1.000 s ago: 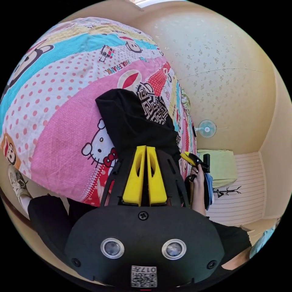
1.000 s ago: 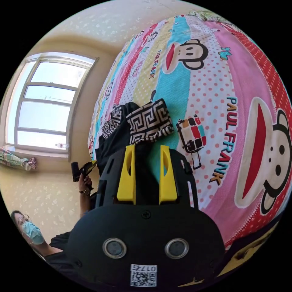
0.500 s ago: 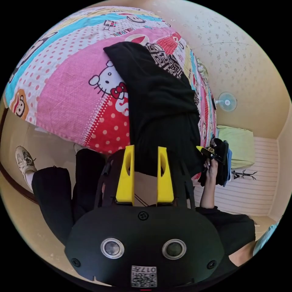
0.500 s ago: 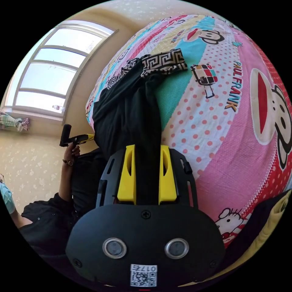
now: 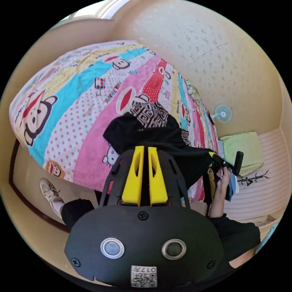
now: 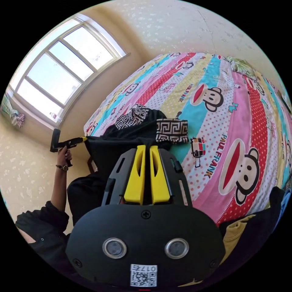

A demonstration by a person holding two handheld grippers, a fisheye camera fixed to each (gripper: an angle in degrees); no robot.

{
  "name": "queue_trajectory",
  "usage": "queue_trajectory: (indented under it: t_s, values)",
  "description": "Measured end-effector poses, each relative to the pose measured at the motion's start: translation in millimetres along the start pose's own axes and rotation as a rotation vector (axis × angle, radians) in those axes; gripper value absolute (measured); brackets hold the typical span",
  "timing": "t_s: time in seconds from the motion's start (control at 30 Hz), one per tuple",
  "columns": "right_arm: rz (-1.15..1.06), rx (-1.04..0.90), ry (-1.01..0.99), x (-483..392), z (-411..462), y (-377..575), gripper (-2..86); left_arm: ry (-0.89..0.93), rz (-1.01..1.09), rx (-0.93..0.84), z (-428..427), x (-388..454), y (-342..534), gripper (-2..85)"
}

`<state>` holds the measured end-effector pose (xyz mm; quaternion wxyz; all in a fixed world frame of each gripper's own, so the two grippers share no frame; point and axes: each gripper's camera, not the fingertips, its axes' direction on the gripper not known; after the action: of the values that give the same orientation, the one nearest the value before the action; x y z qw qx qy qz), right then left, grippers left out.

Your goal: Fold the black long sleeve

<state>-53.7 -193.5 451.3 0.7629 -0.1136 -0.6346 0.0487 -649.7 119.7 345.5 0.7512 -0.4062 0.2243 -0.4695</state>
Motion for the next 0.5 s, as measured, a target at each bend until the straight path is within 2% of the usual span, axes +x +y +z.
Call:
queue_trajectory:
  t_s: [0.1, 0.2, 0.27, 0.33, 0.43, 0.5]
  values:
    - [0.061, -0.057, -0.022, 14, 13, -15, 8.0, 0.031, -0.032, -0.053, 5, -14, -4, 6.2]
    - [0.04, -0.058, -0.022, 17, 10, 0, 12.2, -0.052, 0.005, -0.04, -3, -12, 31, 8.8]
    - [0.031, -0.082, 0.013, 26, 12, 19, 12.7, -0.062, 0.026, -0.129, 5, -11, 52, 9.0]
    - [0.039, -0.107, 0.015, 38, 16, 34, 12.8, 0.064, 0.021, -0.311, 31, -14, 81, 10.0]
    - [0.099, -0.117, -0.022, 64, 22, 57, 12.5, 0.197, 0.007, -0.475, 68, -10, 111, 9.2]
    - [0.149, -0.112, -0.078, 79, 24, 68, 12.2, 0.106, 0.018, -0.529, 87, -3, 120, 6.6]
